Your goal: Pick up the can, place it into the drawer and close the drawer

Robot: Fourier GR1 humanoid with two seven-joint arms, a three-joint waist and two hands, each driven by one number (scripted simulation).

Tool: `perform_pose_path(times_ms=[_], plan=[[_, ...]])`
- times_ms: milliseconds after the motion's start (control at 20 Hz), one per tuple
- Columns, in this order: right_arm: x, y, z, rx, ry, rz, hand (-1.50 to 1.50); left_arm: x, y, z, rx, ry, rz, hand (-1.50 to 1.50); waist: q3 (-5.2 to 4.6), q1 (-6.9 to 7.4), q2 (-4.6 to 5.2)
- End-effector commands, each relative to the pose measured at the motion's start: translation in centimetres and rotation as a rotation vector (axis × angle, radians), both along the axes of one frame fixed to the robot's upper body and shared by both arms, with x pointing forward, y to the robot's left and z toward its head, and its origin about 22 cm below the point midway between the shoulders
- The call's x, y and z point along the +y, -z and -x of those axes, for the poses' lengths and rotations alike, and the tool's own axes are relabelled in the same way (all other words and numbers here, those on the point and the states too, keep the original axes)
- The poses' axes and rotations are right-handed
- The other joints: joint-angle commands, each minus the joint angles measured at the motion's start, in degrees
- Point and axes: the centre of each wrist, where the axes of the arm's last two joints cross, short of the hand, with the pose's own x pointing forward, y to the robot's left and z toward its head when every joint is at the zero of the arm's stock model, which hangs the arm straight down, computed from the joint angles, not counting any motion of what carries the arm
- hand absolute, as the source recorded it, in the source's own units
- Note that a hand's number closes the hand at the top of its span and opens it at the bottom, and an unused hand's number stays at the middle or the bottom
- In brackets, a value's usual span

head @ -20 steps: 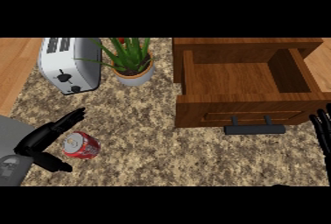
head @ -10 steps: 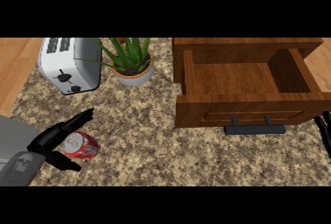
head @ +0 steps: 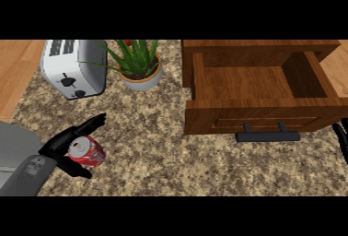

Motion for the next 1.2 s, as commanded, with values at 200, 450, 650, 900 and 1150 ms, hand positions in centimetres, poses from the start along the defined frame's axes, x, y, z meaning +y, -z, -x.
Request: perform_pose_path(times_ms=[200,450,650,900,1150], plan=[[0.3,0.4,-0.6,-0.003,-0.003,-0.022,-1.5,-1.1,0.6,0.0,0.029,0.134,0.174,-1.5,0.04,0.41,-0.09],[-0.6,0.2,-0.7,-0.025,0.021,-0.02,-1.5,-2.8,0.4,-0.6,0.027,0.163,0.192,-1.5,0.11,0.89,-0.25],[-0.3,1.3,0.6,-0.004,0.005,-0.016,-1.5,-3.8,0.7,-0.8,0.017,0.168,0.207,1.5,0.09,0.43,-0.21],[-0.1,-0.1,0.1,-0.021,0.008,-0.01,-1.5,-5.3,0.3,-1.2,0.059,0.231,0.25,1.5,0.1,0.92,-0.33],[-0.7,0.0,1.1,-0.007,0.019,-0.028,-1.5,-5.7,0.7,0.3,0.033,0.095,0.303,1.5,0.18,1.65,-0.57]])
